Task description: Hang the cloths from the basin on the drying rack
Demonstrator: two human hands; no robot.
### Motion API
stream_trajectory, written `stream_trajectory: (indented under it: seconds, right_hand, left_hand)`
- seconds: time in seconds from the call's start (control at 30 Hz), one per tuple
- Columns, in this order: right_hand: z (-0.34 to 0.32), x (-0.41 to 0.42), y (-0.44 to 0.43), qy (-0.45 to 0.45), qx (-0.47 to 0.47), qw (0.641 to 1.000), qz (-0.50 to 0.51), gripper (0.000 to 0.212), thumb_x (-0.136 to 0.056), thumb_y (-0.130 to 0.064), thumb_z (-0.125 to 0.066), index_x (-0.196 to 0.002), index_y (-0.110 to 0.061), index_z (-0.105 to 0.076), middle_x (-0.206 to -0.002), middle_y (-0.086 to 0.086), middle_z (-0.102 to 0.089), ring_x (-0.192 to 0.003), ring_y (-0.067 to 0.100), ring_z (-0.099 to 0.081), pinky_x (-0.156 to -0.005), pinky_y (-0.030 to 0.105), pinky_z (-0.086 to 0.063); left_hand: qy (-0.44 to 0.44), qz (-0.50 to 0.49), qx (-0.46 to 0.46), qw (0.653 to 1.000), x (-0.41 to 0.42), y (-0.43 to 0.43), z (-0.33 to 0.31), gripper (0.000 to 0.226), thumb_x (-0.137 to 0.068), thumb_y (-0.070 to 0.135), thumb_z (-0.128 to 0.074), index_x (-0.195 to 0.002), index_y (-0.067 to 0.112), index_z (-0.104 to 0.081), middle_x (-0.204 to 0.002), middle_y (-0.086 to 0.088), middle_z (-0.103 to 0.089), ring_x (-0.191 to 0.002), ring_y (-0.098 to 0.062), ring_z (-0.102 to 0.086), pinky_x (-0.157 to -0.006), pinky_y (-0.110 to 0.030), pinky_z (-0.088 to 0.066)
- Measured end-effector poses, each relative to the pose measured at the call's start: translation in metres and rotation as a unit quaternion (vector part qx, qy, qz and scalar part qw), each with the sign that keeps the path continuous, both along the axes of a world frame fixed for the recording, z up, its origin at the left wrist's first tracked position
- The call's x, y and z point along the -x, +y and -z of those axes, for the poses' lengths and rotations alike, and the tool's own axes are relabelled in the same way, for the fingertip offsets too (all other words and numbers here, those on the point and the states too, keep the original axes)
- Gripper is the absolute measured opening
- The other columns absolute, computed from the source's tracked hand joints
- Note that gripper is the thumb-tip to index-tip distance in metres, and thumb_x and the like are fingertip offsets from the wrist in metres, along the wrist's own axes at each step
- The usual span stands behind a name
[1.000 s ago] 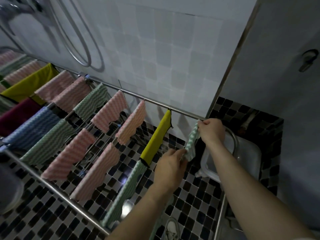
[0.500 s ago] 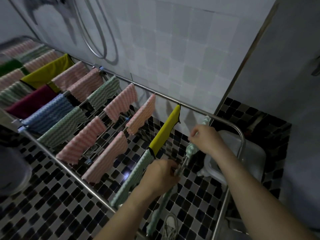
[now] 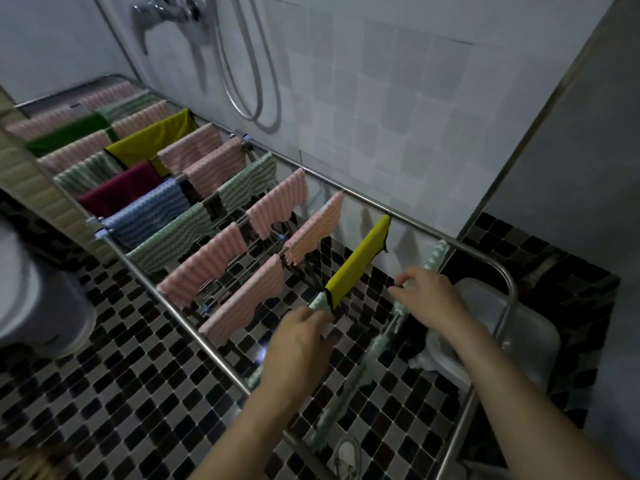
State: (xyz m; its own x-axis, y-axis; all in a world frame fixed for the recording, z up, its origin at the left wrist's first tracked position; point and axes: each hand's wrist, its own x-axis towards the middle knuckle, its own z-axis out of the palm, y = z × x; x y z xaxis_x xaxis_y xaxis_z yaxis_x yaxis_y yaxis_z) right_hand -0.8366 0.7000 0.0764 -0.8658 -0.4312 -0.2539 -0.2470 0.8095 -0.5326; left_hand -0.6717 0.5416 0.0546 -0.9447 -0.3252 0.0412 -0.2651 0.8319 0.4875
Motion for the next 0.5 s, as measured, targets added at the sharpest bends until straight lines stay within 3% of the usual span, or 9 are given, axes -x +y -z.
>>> stream_trajectory:
  seconds: [0.07, 0.17, 0.27, 0.33, 0.4, 0.5]
  right_hand:
    - [-0.006, -0.013, -0.003, -0.087, 0.044, 0.994, -0.055, 0.015, -0.088, -0.033, -0.066, -0.095, -0.02, -0.064, -0.072, -0.008, -0.058, -0.067, 0.01, -0.059, -0.058, 0.026, -0.047]
    - [-0.008, -0.035, -0.009, -0.17, 0.02, 0.974, -0.148, 0.015, -0.085, -0.033, -0.07, -0.096, -0.023, -0.067, -0.068, -0.008, -0.063, -0.059, 0.005, -0.061, -0.058, 0.024, -0.049]
    - [-0.002, -0.051, -0.014, -0.146, -0.04, 0.969, -0.196, 0.011, -0.082, -0.032, -0.074, -0.089, -0.026, -0.067, -0.063, -0.012, -0.059, -0.058, 0.005, -0.061, -0.061, 0.024, -0.053]
    - [0.001, -0.056, -0.014, -0.1, -0.071, 0.971, -0.206, 0.008, -0.082, -0.03, -0.073, -0.087, -0.026, -0.068, -0.06, -0.014, -0.055, -0.058, 0.001, -0.054, -0.059, 0.019, -0.046]
    - [0.003, -0.061, -0.013, -0.077, -0.073, 0.974, -0.199, 0.005, -0.084, -0.026, -0.071, -0.088, -0.024, -0.068, -0.061, -0.014, -0.053, -0.058, -0.001, -0.051, -0.055, 0.014, -0.038]
    - [0.002, -0.068, -0.011, -0.096, -0.058, 0.979, -0.169, 0.007, -0.087, -0.025, -0.068, -0.093, -0.022, -0.067, -0.064, -0.01, -0.055, -0.057, 0.005, -0.054, -0.054, 0.017, -0.041]
  left_hand:
    - [-0.02, -0.045, 0.033, 0.998, -0.017, -0.016, 0.001, 0.042, -0.087, 0.03, -0.067, -0.128, 0.026, -0.058, -0.119, 0.004, -0.056, -0.1, -0.009, -0.049, -0.082, -0.021, -0.047]
    - [-0.057, -0.06, 0.047, 0.996, -0.035, -0.033, 0.006, 0.039, -0.086, 0.032, -0.067, -0.124, 0.028, -0.058, -0.115, 0.005, -0.057, -0.097, -0.01, -0.05, -0.078, -0.024, -0.048]
    - [-0.064, -0.059, 0.035, 0.996, -0.045, -0.038, 0.004, 0.03, -0.087, 0.028, -0.065, -0.117, 0.026, -0.062, -0.108, 0.005, -0.061, -0.088, -0.012, -0.058, -0.073, -0.027, -0.052]
    - [-0.071, -0.054, 0.029, 0.996, -0.048, -0.039, 0.006, 0.027, -0.089, 0.021, -0.062, -0.116, 0.025, -0.063, -0.106, 0.006, -0.061, -0.087, -0.012, -0.059, -0.072, -0.027, -0.053]
    - [-0.075, -0.051, 0.016, 0.996, -0.051, -0.04, 0.011, 0.029, -0.089, 0.016, -0.061, -0.116, 0.025, -0.064, -0.107, 0.006, -0.061, -0.089, -0.013, -0.06, -0.074, -0.027, -0.053]
    - [-0.06, -0.051, -0.002, 0.997, -0.056, -0.043, 0.011, 0.028, -0.091, 0.014, -0.059, -0.115, 0.025, -0.065, -0.107, 0.007, -0.061, -0.087, -0.012, -0.059, -0.073, -0.022, -0.052]
